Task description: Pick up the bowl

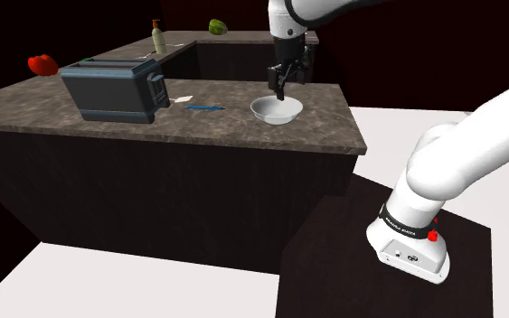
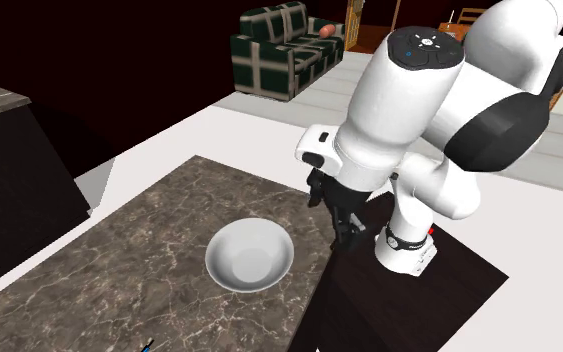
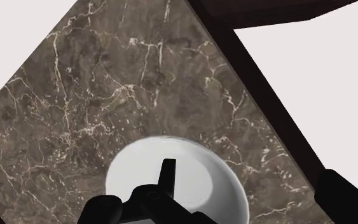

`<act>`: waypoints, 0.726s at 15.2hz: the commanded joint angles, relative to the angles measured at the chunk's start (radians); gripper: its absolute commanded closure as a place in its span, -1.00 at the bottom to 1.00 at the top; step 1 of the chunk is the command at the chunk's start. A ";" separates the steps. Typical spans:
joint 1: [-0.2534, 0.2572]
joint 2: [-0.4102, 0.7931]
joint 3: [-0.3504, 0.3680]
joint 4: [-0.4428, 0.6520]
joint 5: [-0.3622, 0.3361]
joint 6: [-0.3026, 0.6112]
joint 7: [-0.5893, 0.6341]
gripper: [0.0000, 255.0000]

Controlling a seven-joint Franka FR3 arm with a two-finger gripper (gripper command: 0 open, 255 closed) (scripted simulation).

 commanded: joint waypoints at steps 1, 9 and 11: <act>-0.018 0.081 0.027 0.023 -0.047 0.038 0.038 -1.00; -0.067 0.421 0.118 0.182 -0.279 0.091 0.229 -1.00; -0.070 0.511 0.129 0.238 -0.345 0.083 0.277 -1.00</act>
